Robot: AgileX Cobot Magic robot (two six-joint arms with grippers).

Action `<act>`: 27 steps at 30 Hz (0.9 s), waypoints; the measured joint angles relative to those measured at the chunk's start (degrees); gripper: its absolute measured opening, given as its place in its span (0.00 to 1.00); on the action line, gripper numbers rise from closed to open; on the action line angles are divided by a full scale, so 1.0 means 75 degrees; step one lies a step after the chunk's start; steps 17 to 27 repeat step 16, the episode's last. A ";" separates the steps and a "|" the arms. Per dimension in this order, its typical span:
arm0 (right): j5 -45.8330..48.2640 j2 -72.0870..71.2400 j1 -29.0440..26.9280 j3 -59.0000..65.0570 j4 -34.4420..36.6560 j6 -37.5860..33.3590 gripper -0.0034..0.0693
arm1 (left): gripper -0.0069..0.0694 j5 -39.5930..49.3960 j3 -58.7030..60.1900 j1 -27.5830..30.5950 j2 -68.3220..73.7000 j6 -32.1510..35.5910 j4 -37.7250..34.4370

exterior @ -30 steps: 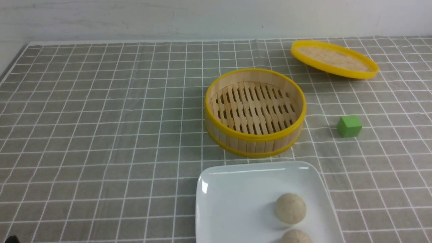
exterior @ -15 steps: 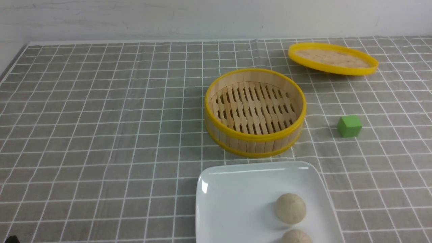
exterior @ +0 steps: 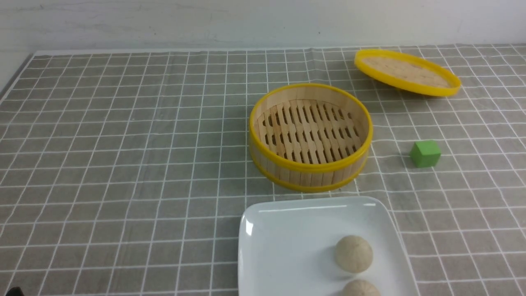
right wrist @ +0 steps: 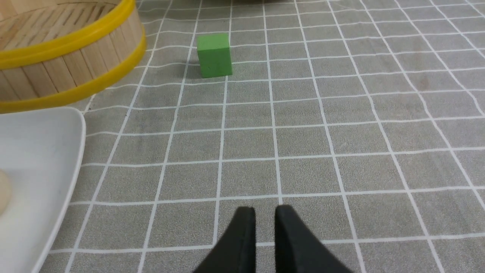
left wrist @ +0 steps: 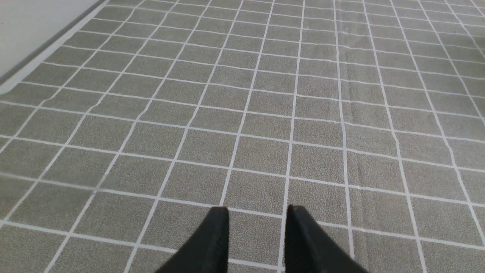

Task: Put the steamed buns into the plate on the grey tablecloth.

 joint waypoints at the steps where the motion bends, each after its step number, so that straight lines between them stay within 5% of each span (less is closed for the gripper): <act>1: 0.0000 0.0000 0.0000 0.0000 0.0000 0.0000 0.20 | 0.41 0.0000 0.0000 0.0000 0.0000 0.0000 0.0000; 27: 0.0000 0.0000 0.0000 0.0000 0.0000 0.0000 0.21 | 0.41 0.0000 0.0000 0.0000 0.0000 0.0000 0.0000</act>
